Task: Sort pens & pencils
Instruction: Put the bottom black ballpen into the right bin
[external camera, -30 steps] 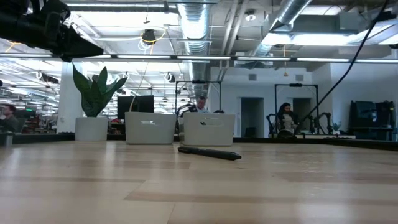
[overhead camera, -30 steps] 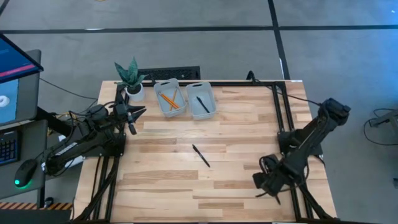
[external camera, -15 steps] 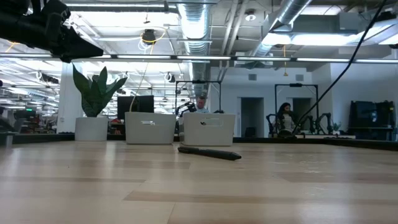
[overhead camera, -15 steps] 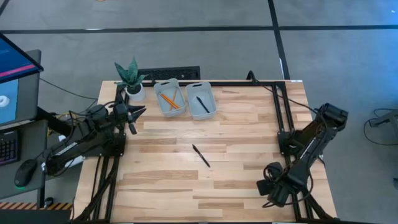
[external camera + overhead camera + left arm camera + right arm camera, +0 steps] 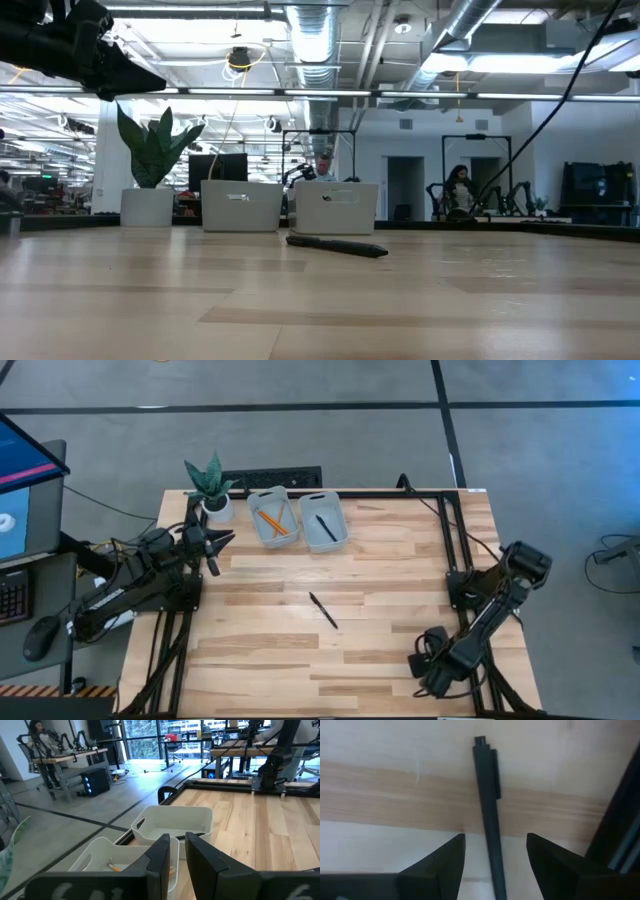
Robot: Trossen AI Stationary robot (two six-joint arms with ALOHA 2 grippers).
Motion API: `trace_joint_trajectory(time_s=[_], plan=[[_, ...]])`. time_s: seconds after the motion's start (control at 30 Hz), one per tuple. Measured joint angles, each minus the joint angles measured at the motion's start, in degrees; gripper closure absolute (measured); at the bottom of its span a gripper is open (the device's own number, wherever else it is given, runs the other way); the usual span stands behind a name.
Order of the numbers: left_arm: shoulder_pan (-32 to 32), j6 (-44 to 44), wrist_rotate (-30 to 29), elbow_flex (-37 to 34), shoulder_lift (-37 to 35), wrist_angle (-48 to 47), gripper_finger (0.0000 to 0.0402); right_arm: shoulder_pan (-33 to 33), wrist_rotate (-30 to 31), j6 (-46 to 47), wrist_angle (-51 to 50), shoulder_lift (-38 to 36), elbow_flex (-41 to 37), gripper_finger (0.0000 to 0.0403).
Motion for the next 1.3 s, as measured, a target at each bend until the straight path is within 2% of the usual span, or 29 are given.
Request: trace_joint_trajectory(time_s=[1.3], plan=[[0.0, -0.1, 0.0, 0.0, 0.0, 0.0, 0.0349, -2.8, 4.0, -0.3, 8.6, 2.0, 0.1, 0.0168]])
